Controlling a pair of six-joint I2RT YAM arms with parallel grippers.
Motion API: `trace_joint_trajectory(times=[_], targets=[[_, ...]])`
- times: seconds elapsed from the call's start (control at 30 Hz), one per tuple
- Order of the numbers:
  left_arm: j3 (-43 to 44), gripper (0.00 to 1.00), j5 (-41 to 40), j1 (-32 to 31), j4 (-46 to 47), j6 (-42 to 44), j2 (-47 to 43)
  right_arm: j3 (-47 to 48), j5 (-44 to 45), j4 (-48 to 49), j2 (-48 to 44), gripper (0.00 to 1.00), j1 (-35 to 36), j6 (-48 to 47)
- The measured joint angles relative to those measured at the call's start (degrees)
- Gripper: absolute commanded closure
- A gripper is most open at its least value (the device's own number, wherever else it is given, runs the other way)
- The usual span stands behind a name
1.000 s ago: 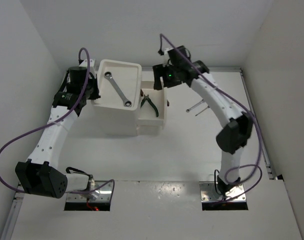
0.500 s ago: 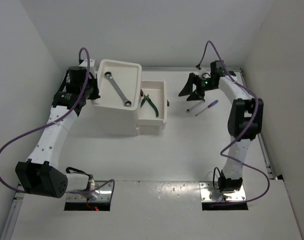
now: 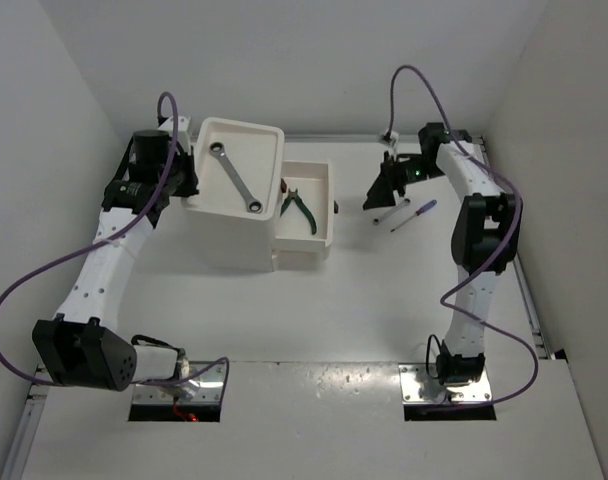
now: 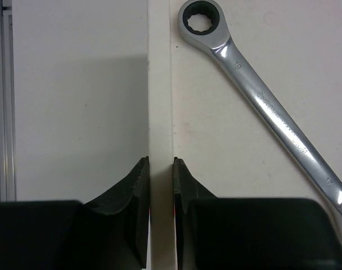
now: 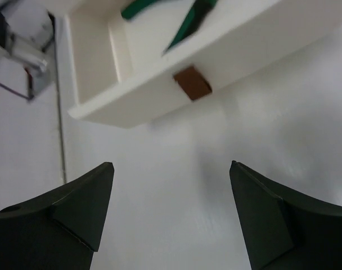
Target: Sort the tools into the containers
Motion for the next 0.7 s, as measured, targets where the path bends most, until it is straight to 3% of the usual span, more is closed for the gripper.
trace_joint_trajectory(times=[0.13,0.2,0.47,0.7], targets=[[0.5,1.00,0.9,0.4,-0.2,0.4,0.5,-18.9,6.8,9.8,-5.7,0.14,2.0,-8.2],[0.6,1.00,1.2,0.5,-0.1,0.6,0.8,-23.5,9.7,14.5,-6.3,0.05,3.1,-10.0],[1.4,1.00,1.9,0.7,0.0,1.1,1.6,-30.4,17.5,40.1,-9.0,0.04,6.2,-2.8],[1.4,1.00,2.2,0.8,0.1,1.3,1.7,-30.1,18.6,47.5,-9.3,0.04,9.1,-1.9]])
